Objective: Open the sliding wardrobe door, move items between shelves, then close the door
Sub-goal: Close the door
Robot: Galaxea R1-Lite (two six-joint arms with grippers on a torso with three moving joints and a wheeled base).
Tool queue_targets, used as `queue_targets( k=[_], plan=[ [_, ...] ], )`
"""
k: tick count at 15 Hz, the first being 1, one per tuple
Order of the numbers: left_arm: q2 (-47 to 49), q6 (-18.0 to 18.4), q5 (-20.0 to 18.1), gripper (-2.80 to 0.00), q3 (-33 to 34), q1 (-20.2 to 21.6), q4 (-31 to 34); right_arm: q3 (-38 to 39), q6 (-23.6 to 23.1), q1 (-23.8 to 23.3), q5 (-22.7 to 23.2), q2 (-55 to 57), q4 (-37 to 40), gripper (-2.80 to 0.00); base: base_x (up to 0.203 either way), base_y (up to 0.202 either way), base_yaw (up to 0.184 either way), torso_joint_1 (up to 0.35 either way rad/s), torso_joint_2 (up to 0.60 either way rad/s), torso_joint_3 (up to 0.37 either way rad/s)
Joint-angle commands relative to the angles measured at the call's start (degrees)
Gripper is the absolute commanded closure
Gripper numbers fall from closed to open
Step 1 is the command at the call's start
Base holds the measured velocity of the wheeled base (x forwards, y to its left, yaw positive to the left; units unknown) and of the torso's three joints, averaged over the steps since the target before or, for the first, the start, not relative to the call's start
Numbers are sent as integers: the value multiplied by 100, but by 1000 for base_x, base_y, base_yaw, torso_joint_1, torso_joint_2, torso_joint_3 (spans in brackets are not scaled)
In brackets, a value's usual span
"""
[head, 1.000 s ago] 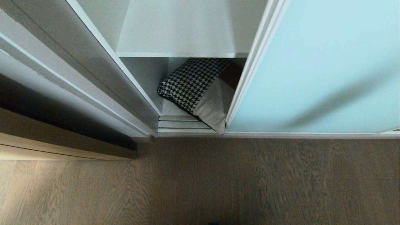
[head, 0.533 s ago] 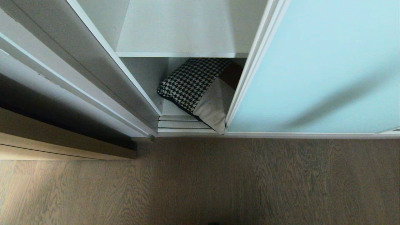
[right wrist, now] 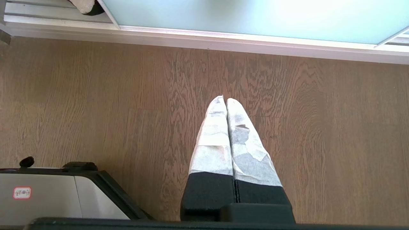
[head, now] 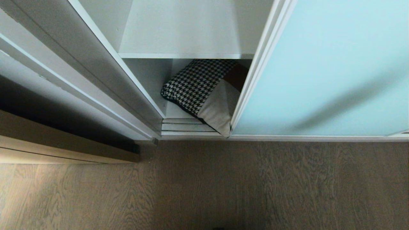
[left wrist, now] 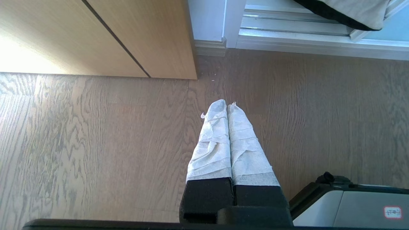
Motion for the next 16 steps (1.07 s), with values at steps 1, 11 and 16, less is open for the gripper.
queue_targets(
  k=[1,11,16],
  plan=[
    [8,-4,4,0,9,2,0,1,-4,0,2,7,-3,0,0,0,0,0,0,0],
    [8,-4,4,0,9,2,0,1,-2,0,2,7,-6,0,0,0,0,0,0,0],
    [8,-4,4,0,9,2,0,19,-290,0,7,-2,37,0,0,0,0,0,0,0]
  ],
)
